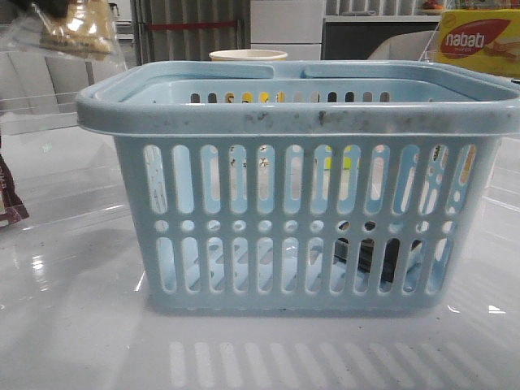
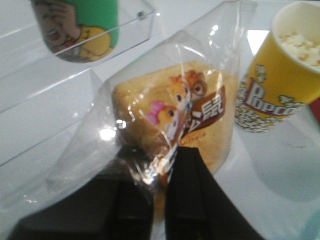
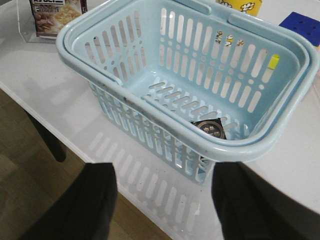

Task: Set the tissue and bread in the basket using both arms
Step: 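Grasp the bagged square bread cake on the upper shelf with the left gripper, then carry the bread over the basket and release it with the left gripper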

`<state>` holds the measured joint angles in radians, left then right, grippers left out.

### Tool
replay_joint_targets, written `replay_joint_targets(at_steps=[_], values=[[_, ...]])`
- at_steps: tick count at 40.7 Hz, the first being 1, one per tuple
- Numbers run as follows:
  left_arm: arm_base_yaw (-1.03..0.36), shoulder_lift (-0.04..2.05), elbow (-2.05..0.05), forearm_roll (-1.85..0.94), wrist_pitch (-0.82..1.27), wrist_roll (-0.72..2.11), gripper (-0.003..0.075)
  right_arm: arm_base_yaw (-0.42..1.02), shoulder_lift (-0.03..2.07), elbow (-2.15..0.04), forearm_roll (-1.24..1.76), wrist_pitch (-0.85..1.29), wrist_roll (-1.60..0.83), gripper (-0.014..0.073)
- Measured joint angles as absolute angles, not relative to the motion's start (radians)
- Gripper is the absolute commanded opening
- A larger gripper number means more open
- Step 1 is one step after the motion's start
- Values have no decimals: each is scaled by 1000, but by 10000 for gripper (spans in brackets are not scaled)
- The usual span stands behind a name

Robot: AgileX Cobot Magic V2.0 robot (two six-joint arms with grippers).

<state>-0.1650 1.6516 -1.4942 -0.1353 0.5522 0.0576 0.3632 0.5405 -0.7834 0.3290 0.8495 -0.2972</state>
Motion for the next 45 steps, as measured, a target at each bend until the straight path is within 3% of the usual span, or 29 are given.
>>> replay_joint_targets(at_steps=[14, 28, 32, 39, 45], values=[[-431, 1510, -1494, -137, 757, 256, 93, 363, 540, -783, 329, 850, -297, 519], [-639, 1619, -1494, -141, 814, 285, 97, 363, 540, -783, 329, 850, -297, 519], [-657, 1664, -1494, -145, 814, 286, 164, 363, 540, -783, 329, 850, -297, 519], [-665, 1704, -1494, -171, 812, 286, 377, 363, 540, -783, 329, 850, -297, 519], [-665, 1697, -1494, -176, 810, 286, 416, 363, 540, -783, 329, 850, -297, 519]])
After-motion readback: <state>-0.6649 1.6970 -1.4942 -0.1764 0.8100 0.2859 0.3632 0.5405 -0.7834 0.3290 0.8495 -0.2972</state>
